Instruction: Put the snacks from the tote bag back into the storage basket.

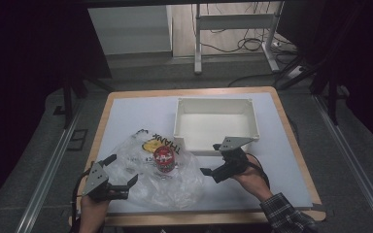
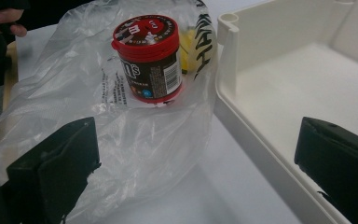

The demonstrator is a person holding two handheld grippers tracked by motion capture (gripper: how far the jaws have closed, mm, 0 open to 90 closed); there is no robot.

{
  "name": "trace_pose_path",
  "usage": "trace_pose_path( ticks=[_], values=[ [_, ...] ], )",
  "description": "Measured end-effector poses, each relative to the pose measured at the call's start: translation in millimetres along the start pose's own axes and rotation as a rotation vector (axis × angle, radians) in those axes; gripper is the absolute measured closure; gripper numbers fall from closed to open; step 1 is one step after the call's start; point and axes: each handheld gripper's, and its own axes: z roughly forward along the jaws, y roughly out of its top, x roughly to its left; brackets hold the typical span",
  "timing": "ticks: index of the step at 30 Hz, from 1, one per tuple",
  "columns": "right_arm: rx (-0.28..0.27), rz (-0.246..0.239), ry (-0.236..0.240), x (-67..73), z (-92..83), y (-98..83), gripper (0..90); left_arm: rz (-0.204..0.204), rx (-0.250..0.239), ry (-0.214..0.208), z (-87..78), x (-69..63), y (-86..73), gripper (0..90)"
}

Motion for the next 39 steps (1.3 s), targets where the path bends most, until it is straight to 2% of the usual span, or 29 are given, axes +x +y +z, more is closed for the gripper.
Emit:
trace_pose_path(
  ticks=[12, 32, 39],
  values=[
    [0.031, -0.005, 0.044, 0.6, 11.6, 6.9, 1.0, 0.003, 0.002, 0.0, 0.1, -0.2, 0.0, 0.8],
    [0.046, -0.046, 0.058, 5.7, 29.3, 21.3, 1.3, -0.008, -0.004, -0.009, -0.1, 0.2, 0.2, 0.8],
    [0.074, -0.062, 0.054, 9.1, 38.8, 26.0, 1.6, -0.01, -0.005, -0.01, -0.3, 0.3, 0.2, 0.8]
  ],
)
